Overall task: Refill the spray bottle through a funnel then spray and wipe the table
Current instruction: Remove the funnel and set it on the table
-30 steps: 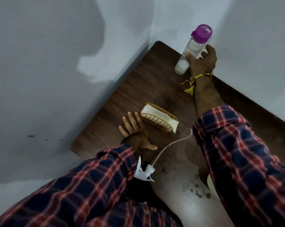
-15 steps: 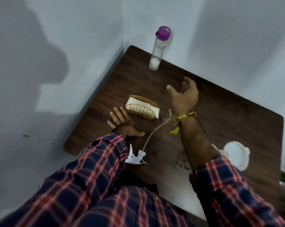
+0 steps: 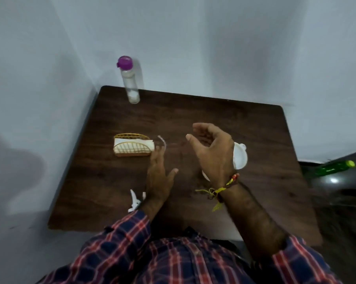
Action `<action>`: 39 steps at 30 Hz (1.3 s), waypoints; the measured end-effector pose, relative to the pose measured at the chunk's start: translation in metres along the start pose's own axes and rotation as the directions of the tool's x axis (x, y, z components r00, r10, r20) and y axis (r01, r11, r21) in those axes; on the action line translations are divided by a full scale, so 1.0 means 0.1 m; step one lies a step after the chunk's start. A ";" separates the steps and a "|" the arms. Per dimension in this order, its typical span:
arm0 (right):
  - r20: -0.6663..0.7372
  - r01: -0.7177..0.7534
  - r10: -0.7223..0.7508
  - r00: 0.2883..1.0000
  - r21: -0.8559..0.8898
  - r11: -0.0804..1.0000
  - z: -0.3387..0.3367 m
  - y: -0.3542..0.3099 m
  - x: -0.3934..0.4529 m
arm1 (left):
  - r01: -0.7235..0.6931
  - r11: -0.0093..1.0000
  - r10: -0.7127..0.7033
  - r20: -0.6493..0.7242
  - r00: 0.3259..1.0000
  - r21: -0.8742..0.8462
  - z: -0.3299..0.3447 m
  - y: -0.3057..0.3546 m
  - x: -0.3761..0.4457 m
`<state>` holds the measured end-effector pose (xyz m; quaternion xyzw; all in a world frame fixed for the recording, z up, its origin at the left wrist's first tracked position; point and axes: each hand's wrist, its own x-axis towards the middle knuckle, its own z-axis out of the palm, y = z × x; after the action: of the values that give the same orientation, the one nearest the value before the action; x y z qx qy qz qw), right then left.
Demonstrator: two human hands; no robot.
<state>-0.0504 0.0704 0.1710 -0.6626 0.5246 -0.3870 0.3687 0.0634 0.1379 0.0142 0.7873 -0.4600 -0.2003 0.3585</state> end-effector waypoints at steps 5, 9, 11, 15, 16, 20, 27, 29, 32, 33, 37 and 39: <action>-0.099 0.147 -0.173 0.980 -0.232 0.962 -0.59 0.19 0.00 | 0.023 0.991 -0.082 0.472 0.878 0.131 0.41 0.12 -0.08; 0.074 0.120 -0.097 0.992 -0.441 0.890 -1.02 0.49 0.07 | 0.009 0.933 -0.238 0.600 0.764 0.360 0.52 0.04 -0.06; 0.232 0.149 -0.022 0.973 -0.546 0.824 -1.13 0.68 0.15 | -0.036 0.898 -0.272 0.619 0.737 0.438 0.54 0.06 -0.05; 0.406 0.194 0.099 0.909 -0.621 0.760 -1.09 0.94 0.28 | -0.056 0.890 -0.281 0.643 0.712 0.452 0.53 0.08 -0.01; 0.419 0.190 0.115 0.901 -0.617 0.764 -1.07 0.98 0.29 | -0.056 0.893 -0.280 0.651 0.706 0.446 0.51 0.07 0.01; 0.412 0.173 0.091 0.907 -0.560 0.811 -1.03 1.05 0.32 | -0.030 0.903 -0.291 0.661 0.692 0.430 0.48 0.05 0.06; 0.371 0.297 -0.093 0.924 -0.543 0.786 -1.11 1.09 0.36 | 0.000 0.891 -0.328 0.645 0.690 0.453 0.50 0.11 0.04; 0.405 0.350 -0.123 0.906 -0.553 0.756 -1.13 1.11 0.36 | 0.003 0.887 -0.338 0.646 0.685 0.461 0.50 0.11 0.04; 0.436 0.362 -0.118 0.892 -0.533 0.765 -1.15 1.13 0.32 | 0.001 0.884 -0.348 0.655 0.671 0.468 0.51 0.11 0.05; 0.438 0.375 -0.133 0.889 -0.530 0.761 -1.16 1.14 0.31 | -0.002 0.883 -0.348 0.656 0.669 0.470 0.51 0.11 0.06; 0.437 0.392 -0.156 0.886 -0.525 0.756 -1.17 1.11 0.28 | -0.016 0.879 -0.352 0.670 0.653 0.477 0.51 0.08 0.09; 0.412 0.384 -0.167 0.896 -0.525 0.760 -1.17 1.09 0.28 | -0.020 0.879 -0.350 0.672 0.652 0.476 0.52 0.06 0.11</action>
<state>-0.1960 0.0144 0.1269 -0.8715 0.4420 -0.1332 0.1656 0.0322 0.1071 -0.0156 0.7361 -0.5222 -0.4251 -0.0693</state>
